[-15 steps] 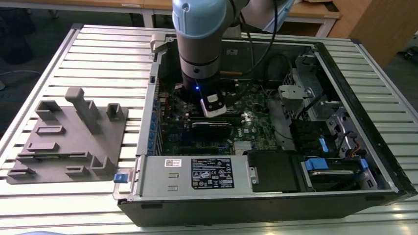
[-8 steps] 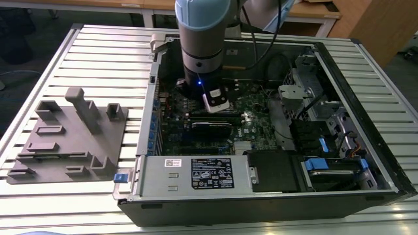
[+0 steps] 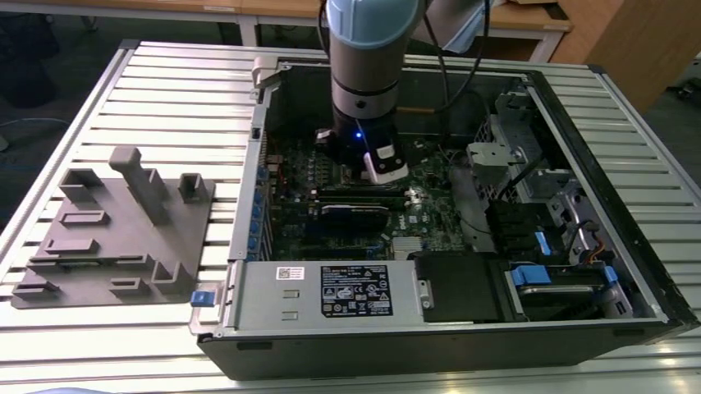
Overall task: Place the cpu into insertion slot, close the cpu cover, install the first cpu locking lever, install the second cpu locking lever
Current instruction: 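Install the second cpu locking lever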
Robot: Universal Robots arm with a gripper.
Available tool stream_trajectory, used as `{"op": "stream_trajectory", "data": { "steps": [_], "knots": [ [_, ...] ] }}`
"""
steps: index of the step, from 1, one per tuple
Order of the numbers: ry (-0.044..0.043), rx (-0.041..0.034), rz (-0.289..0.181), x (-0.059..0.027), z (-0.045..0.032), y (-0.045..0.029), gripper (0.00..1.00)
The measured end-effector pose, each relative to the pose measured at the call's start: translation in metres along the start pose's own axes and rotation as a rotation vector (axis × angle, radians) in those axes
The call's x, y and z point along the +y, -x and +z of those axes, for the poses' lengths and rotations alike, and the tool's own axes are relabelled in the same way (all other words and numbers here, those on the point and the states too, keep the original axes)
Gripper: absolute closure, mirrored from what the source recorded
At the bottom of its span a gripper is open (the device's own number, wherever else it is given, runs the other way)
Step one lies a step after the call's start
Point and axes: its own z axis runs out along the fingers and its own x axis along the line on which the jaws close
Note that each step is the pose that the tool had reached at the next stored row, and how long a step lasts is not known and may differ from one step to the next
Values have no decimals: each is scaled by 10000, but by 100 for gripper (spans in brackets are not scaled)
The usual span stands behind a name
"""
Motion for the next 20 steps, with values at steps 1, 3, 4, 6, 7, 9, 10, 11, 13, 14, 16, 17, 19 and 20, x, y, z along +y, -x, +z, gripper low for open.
{"op": "stream_trajectory", "data": {
  "steps": [1,3,4,6,7,9,10,11,13,14,16,17,19,20],
  "knots": [
    [-2,0,0,16,4,28,89],
    [-4,0,-1,52,13,79,89],
    [-4,0,-1,76,19,102,89],
    [-7,1,1,131,30,120,89],
    [-8,6,2,147,32,120,89],
    [-15,22,3,162,20,118,89],
    [-20,28,3,168,6,118,89],
    [-24,31,4,174,-8,118,89],
    [-34,37,5,185,-39,118,89],
    [-38,39,6,190,-54,118,89],
    [-41,42,6,198,-82,118,89],
    [-40,42,7,200,-89,118,89],
    [-40,42,6,200,-88,118,89],
    [-47,41,6,200,-89,118,89]
  ]
}}
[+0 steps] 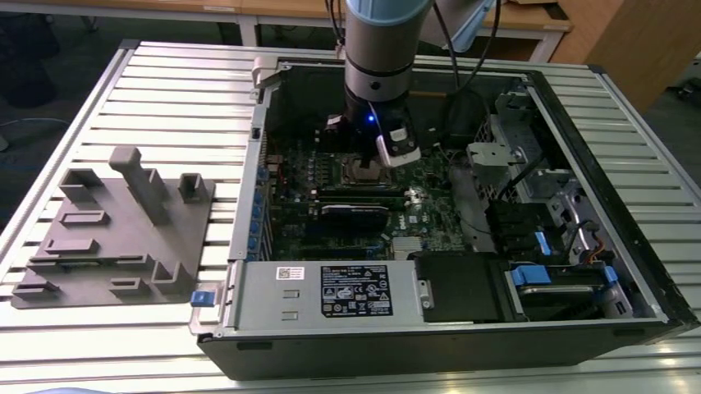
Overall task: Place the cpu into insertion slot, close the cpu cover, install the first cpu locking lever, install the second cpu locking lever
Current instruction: 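Install the second cpu locking lever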
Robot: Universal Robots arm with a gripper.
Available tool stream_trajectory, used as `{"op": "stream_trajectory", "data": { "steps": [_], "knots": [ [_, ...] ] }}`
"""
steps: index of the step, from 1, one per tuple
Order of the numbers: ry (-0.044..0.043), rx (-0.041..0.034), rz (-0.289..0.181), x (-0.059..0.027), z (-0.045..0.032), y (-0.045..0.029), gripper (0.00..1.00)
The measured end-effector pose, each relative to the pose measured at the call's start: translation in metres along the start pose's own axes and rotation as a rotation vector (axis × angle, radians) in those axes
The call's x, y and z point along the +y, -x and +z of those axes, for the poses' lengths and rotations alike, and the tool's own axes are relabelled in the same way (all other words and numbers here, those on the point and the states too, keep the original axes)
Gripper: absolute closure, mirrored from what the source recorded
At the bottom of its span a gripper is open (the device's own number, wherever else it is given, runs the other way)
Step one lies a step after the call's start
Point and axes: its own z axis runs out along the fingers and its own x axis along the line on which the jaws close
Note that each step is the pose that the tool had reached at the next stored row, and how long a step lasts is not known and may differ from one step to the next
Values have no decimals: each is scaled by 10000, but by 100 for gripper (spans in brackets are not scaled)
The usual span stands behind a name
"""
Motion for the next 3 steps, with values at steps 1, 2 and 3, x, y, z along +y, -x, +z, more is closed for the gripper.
{"op": "stream_trajectory", "data": {
  "steps": [1,2,3],
  "knots": [
    [-5,-1,0,0,0,0,89],
    [-7,-1,0,0,0,0,89],
    [-8,-2,0,0,0,0,89]
  ]
}}
